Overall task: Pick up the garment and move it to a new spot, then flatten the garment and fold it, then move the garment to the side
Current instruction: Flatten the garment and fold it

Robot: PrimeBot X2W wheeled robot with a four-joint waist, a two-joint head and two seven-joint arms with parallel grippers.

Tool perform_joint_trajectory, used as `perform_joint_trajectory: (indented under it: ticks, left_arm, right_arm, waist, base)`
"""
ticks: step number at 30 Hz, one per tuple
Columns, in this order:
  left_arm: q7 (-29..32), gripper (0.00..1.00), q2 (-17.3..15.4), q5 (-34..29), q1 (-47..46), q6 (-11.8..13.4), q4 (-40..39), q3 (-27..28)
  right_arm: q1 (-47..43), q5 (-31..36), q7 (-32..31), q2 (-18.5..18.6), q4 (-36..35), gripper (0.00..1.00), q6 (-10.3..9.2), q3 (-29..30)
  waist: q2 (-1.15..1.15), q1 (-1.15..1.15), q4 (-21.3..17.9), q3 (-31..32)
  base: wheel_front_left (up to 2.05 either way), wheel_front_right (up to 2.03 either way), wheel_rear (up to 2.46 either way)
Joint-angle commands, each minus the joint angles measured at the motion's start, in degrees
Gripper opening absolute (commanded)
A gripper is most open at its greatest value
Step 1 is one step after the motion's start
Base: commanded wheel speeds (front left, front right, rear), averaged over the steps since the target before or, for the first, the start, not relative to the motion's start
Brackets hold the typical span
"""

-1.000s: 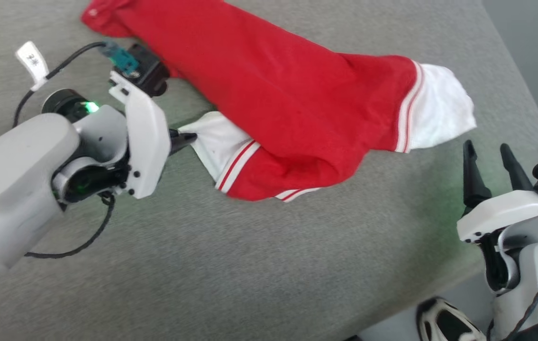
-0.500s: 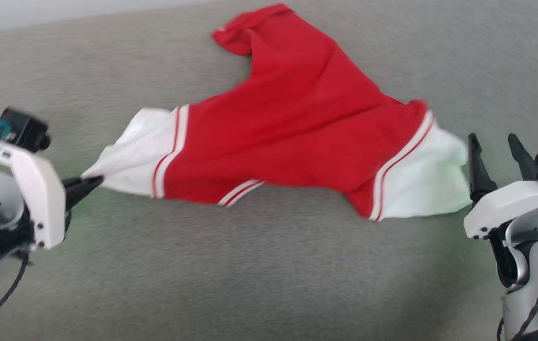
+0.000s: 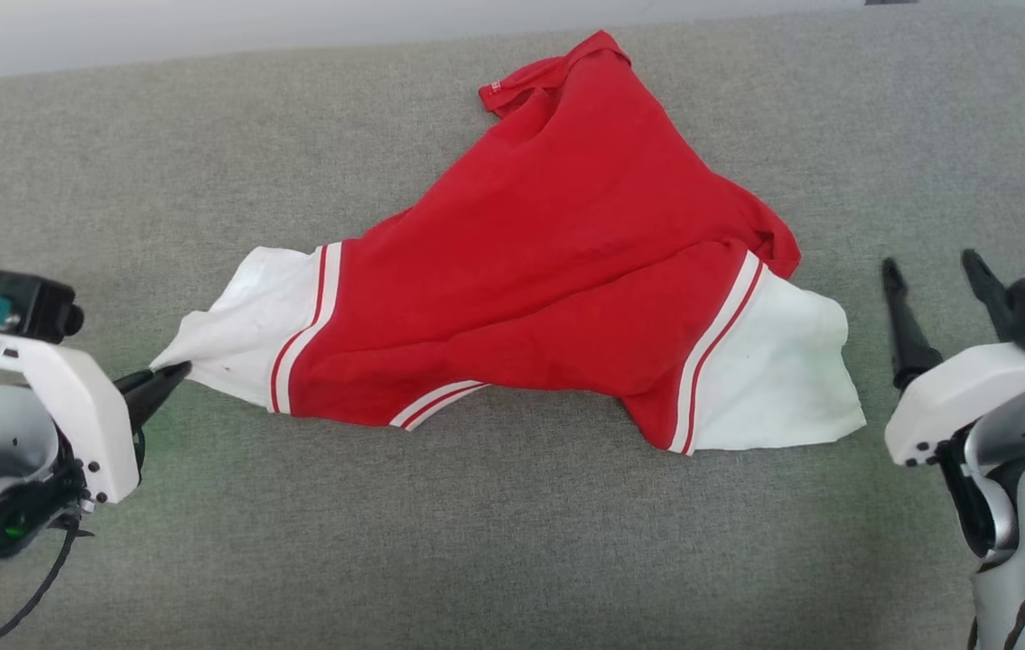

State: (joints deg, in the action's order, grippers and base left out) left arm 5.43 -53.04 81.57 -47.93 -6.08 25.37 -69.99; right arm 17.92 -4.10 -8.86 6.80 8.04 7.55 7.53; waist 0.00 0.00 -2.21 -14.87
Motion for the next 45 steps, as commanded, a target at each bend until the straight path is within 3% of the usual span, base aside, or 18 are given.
perform_joint_trajectory:
  ticks: [1, 8, 11, 16, 20, 27, 31, 35, 36, 37, 39, 42, 45]
  left_arm:
    - [-2.39, 1.0, 0.33, -0.84, 1.36, 0.08, 0.57, 0.41]
    - [-18.54, 1.0, 1.94, -3.88, 7.56, 6.97, 1.5, 3.01]
    - [-20.31, 1.0, 3.23, -4.48, 9.95, 9.01, 1.14, 5.59]
    - [-20.64, 1.0, 8.88, -15.68, 18.27, 14.81, -3.05, 24.35]
    - [-20.68, 1.0, 15.65, -28.74, 27.89, 17.02, -9.88, 40.07]
    - [-20.67, 1.0, 28.46, -45.26, 39.41, 11.71, -16.85, 55.9]
    - [-20.69, 1.0, 33.12, -50.04, 41.01, 7.79, -16.11, 60.16]
    - [-20.69, 1.0, 35.81, -53.65, 40.49, 4.44, -14.71, 62.86]
    - [-20.69, 1.0, 36.11, -54.56, 40.23, 3.67, -14.52, 63.27]
    - [-20.69, 1.0, 36.39, -55.44, 39.96, 2.96, -14.42, 63.76]
    - [-20.69, 1.0, 36.92, -56.46, 39.66, 1.92, -14.35, 64.73]
    - [-20.69, 1.0, 36.28, -58.08, 38.69, 0.27, -14.76, 64.79]
    - [-20.57, 1.0, 32.49, -59.61, 36.3, -1.06, -14.8, 61.1]
  right_arm:
    - [-1.04, -0.16, -1.02, 1.05, -0.6, 1.0, -0.13, -1.48]
    - [-4.1, -2.07, -9.67, 8.75, -4.83, 1.0, -0.13, -12.0]
    - [-5.3, -3.54, -12.92, 11.38, -6.78, 1.0, -0.13, -14.56]
    - [-9.51, -8.79, -23.66, 18.64, -12.12, 1.0, -0.13, -19.35]
    - [-11.89, -12.59, -31.3, 23.58, -15.98, 1.0, -0.13, -21.56]
    - [-11.59, -15.64, -35.93, 28.14, -16.54, 1.0, -0.13, -23.51]
    - [-10.52, -15.57, -36.51, 29.54, -13.57, 1.0, -0.13, -25.38]
    - [-9.4, -14.81, -35.28, 29.3, -10.04, 1.0, -0.17, -26.28]
    - [-9.34, -14.66, -35.37, 28.99, -9.11, 0.95, -0.22, -26.39]
    - [-9.25, -14.44, -35.76, 28.83, -8.24, 0.45, -0.22, -26.82]
    - [-8.91, -14.2, -35.69, 28.32, -7.43, 0.0, -0.22, -27.21]
    - [-8.37, -13.76, -35.13, 27.52, -6.81, 0.0, -0.22, -26.95]
    - [-7.73, -13.24, -34.74, 26.47, -7.01, 0.0, -0.21, -26.79]
  waist:
    - [0.0, 0.0, -0.01, 0.43]
    - [0.0, 0.0, 0.99, 1.73]
    - [0.0, 0.0, 1.91, 1.94]
    - [0.0, 0.0, 5.27, 1.72]
    - [0.0, 0.0, 7.61, 1.05]
    - [0.0, 0.0, 11.48, -1.05]
    - [0.0, 0.0, 12.94, -2.19]
    - [0.0, 0.0, 13.63, -2.95]
    - [0.0, 0.0, 13.67, -3.04]
    - [0.0, 0.0, 13.64, -3.09]
    - [0.0, 0.0, 13.39, -3.16]
    - [0.0, 0.0, 12.74, -3.12]
    - [0.0, 0.0, 11.95, -3.34]
  base:
    - [0.0, 0.0, 0.0]
    - [0.0, 0.0, 0.0]
    - [0.0, 0.0, 0.0]
    - [0.0, 0.0, 0.0]
    - [0.0, 0.0, 0.0]
    - [0.0, 0.0, 0.0]
    - [0.0, 0.0, 0.0]
    - [0.0, 0.0, 0.0]
    - [0.0, 0.0, 0.0]
    - [0.0, 0.0, 0.0]
    - [0.0, 0.0, 0.0]
    - [0.0, 0.0, 0.0]
    - [0.0, 0.0, 0.0]
